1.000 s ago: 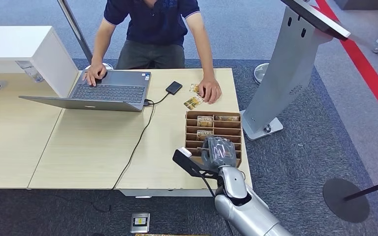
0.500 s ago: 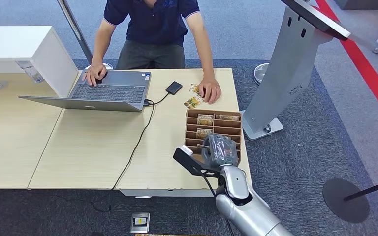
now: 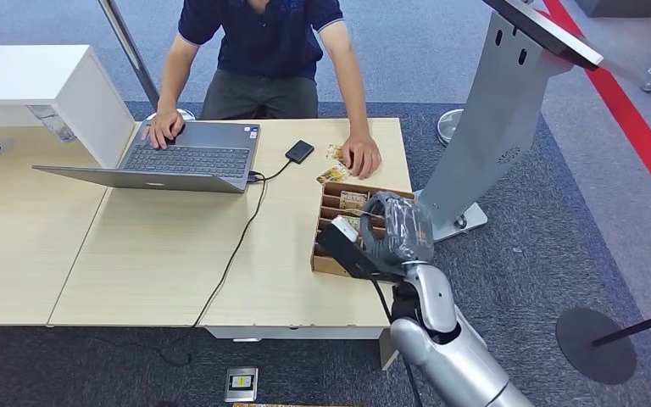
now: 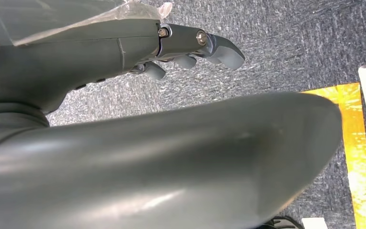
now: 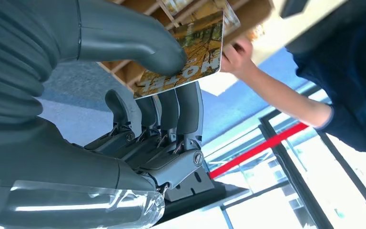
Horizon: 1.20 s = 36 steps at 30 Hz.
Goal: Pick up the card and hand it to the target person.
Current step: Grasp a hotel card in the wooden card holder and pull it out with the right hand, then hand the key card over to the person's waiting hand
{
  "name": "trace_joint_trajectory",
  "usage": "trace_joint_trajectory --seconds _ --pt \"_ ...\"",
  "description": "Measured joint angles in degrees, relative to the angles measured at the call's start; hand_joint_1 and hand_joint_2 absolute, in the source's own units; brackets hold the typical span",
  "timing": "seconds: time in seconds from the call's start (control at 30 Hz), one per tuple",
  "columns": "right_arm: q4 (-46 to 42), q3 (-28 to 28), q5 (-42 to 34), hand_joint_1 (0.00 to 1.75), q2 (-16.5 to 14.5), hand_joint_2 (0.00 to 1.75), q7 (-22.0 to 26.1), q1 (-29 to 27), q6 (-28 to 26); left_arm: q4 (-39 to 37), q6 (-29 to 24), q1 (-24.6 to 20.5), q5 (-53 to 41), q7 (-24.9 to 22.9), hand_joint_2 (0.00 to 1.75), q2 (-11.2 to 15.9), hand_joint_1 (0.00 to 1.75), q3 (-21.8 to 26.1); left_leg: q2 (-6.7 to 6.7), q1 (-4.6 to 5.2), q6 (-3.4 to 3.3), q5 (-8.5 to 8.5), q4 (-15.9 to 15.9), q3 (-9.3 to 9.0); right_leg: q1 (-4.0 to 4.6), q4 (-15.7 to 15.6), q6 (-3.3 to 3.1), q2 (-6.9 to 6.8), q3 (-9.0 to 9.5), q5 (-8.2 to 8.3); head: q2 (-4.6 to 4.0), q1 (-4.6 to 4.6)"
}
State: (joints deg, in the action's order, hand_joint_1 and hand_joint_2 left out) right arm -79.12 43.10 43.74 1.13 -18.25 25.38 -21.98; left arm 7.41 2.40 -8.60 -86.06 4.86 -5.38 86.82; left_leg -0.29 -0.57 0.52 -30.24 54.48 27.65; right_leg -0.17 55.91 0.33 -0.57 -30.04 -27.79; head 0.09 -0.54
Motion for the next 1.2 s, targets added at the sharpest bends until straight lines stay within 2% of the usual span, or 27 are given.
trace_joint_trajectory --seconds 0.23,0.37,0.47,0.8,1.2 --pt "1.7 -0.8 -2.7 1.31 -0.1 1.75 5.5 4.5 -2.7 0.0 0.2 -0.7 -0.2 -0.5 0.00 -0.1 0.00 0.0 0.00 0.00 0.01 0.03 0.0 0.01 0.00 0.0 -0.02 0.00 0.03 0.03 0.00 0.00" --pt "9.7 -0.7 -2.9 1.31 -1.9 1.75 11.2 10.4 -7.6 0.0 0.7 -1.6 -0.4 -1.0 0.00 -0.2 0.00 -0.1 -0.02 0.00 0.02 0.07 0.0 0.02 0.00 0.0 -0.02 0.00 0.03 0.05 0.00 0.01" --pt "16.4 -0.7 -2.8 1.31 -3.7 1.75 13.5 14.6 -10.0 0.0 0.9 -2.2 -0.4 -1.3 0.00 -0.4 0.00 -0.1 -0.03 -0.01 0.00 0.10 0.0 0.02 0.00 0.0 -0.02 0.00 0.04 0.06 0.00 0.01" --pt "35.4 -0.5 1.6 1.31 -8.7 1.75 13.1 23.6 -13.0 0.0 1.2 -2.5 -0.4 -2.0 0.00 -0.8 0.00 -0.5 -0.03 0.00 -0.01 0.10 0.0 0.03 0.00 0.0 -0.02 0.00 0.01 0.06 -0.01 0.01" --pt "45.9 0.1 5.2 1.31 -10.8 1.75 12.2 27.6 -15.9 0.0 1.2 -2.6 -0.4 -2.2 0.00 -0.9 0.00 -0.9 -0.02 0.00 0.00 0.11 0.0 0.01 0.00 0.0 -0.02 0.00 0.02 0.07 0.00 0.01"
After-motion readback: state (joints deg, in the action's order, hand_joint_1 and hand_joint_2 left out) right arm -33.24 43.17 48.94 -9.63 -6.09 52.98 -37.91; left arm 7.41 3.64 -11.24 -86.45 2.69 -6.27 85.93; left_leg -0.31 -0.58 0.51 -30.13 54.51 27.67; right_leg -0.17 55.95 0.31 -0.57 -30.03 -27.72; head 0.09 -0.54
